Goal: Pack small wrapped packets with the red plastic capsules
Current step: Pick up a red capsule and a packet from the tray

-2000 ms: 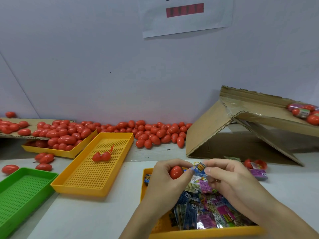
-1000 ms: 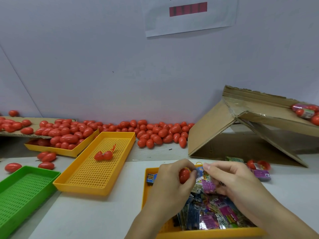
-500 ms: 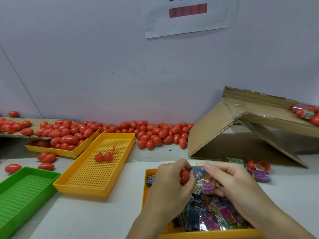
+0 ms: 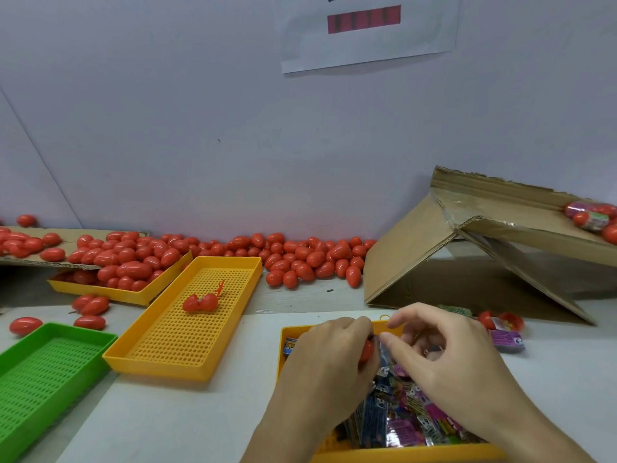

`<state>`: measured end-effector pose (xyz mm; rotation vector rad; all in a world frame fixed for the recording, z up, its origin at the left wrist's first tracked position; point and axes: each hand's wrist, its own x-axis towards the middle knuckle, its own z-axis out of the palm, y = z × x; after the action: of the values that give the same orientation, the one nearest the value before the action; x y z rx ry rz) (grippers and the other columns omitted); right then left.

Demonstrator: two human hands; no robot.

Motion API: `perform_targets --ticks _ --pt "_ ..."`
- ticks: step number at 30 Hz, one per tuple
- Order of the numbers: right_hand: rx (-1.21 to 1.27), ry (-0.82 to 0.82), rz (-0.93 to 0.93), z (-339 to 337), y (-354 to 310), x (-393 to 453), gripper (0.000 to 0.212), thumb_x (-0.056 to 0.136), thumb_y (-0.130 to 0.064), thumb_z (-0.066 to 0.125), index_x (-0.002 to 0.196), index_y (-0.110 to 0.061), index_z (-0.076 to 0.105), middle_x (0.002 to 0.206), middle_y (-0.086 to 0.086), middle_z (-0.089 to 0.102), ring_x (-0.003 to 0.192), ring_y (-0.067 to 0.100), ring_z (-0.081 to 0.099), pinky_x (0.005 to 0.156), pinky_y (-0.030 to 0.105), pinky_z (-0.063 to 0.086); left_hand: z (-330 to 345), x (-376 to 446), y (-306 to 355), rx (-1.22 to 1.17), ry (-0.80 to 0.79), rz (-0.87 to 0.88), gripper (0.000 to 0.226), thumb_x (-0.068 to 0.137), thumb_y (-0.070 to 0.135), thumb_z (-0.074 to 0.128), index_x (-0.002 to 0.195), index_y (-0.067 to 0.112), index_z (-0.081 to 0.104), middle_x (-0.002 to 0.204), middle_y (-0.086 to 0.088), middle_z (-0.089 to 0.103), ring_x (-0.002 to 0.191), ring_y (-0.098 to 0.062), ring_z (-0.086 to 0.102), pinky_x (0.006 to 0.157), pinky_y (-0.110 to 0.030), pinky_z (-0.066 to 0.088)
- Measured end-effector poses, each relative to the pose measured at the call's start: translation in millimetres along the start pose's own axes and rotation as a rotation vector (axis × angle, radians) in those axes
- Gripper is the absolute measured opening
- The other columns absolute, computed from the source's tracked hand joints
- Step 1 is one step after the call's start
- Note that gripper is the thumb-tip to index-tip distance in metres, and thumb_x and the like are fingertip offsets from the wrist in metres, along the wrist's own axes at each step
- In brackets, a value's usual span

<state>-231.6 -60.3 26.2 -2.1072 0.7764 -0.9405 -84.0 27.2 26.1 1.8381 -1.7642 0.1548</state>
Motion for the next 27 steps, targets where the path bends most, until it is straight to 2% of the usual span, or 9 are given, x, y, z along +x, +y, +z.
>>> perform_targets --ticks 2,4,11,15,18,21,24,27 --pt "-0.044 -0.022 -0.013 1.8 0.3 -0.7 0.016 0.074 -0.045 0.078 0.085 -0.038 0.068 0.079 -0.017 0.065 0.067 0.009 0.063 0.055 0.018 0.051 0.4 0.4 -1.1 0.006 -0.019 -0.007 0.020 0.099 0.037 0.052 0.105 0.019 0.059 0.097 0.004 0.065 0.078 -0.005 0.042 0.066 -0.018 0.031" --pt "-0.089 -0.029 -0.026 2.6 2.0 -0.7 0.016 0.075 -0.041 0.080 0.085 -0.038 0.068 0.080 -0.019 0.064 0.067 0.008 0.063 0.053 0.016 0.048 1.3 0.1 -1.7 0.029 -0.030 -0.009 0.021 0.100 0.038 0.051 0.107 0.020 0.058 0.099 0.005 0.065 0.079 -0.005 0.041 0.067 -0.017 0.030" --pt "-0.154 -0.024 -0.073 1.9 5.2 -0.4 0.020 0.078 -0.024 0.081 0.080 -0.037 0.066 0.077 -0.018 0.065 0.065 0.010 0.063 0.050 0.015 0.047 4.1 -0.2 -1.2 0.061 -0.017 -0.015 0.022 0.102 0.039 0.045 0.098 0.021 0.056 0.089 0.006 0.063 0.074 -0.008 0.045 0.065 -0.019 0.034" --pt "-0.266 -0.007 -0.145 4.3 5.8 -2.2 0.013 0.079 -0.029 0.077 0.081 -0.036 0.067 0.067 -0.018 0.062 0.072 0.005 0.062 0.060 0.020 0.052 6.2 -2.2 -0.5 0.057 -0.008 -0.012 0.023 0.102 0.041 0.044 0.094 0.022 0.053 0.089 0.007 0.062 0.074 -0.009 0.045 0.063 -0.020 0.035" --pt "-0.336 -0.007 -0.178 7.6 6.4 -2.6 0.010 0.081 -0.025 0.078 0.079 -0.031 0.070 0.066 -0.020 0.061 0.070 0.003 0.061 0.058 0.023 0.053 7.5 -2.8 -1.1 0.043 0.001 -0.009 0.021 0.102 0.042 0.045 0.091 0.024 0.049 0.087 0.008 0.059 0.073 -0.009 0.043 0.060 -0.016 0.029" --pt "-0.345 0.000 -0.151 7.9 6.5 -2.4 0.012 0.082 -0.024 0.077 0.074 -0.029 0.070 0.064 -0.015 0.061 0.067 0.004 0.060 0.057 0.026 0.053 8.8 -3.1 -2.1 0.033 0.013 0.005 0.022 0.101 0.044 0.045 0.092 0.025 0.051 0.085 0.012 0.057 0.073 -0.008 0.045 0.060 -0.015 0.030" --pt "-0.272 0.045 -0.070 4.1 4.7 -0.8 0.015 0.080 -0.018 0.077 0.070 -0.028 0.071 0.060 -0.011 0.065 0.067 0.005 0.064 0.056 0.025 0.054 5.3 -3.4 -0.5 -0.087 -0.014 -0.029 0.023 0.097 0.051 0.049 0.098 0.030 0.058 0.082 0.017 0.058 0.077 -0.006 0.052 0.064 -0.016 0.040" --pt "-0.094 0.096 0.093 -3.2 2.8 3.2 0.017 0.078 -0.013 0.078 0.069 -0.027 0.074 0.062 -0.013 0.070 0.063 0.003 0.067 0.058 0.018 0.055 -0.9 -1.7 -0.8 -0.382 -0.008 -0.157 0.016 0.090 0.047 0.045 0.097 0.035 0.053 0.066 0.012 0.053 0.062 -0.003 0.051 0.056 -0.014 0.036"
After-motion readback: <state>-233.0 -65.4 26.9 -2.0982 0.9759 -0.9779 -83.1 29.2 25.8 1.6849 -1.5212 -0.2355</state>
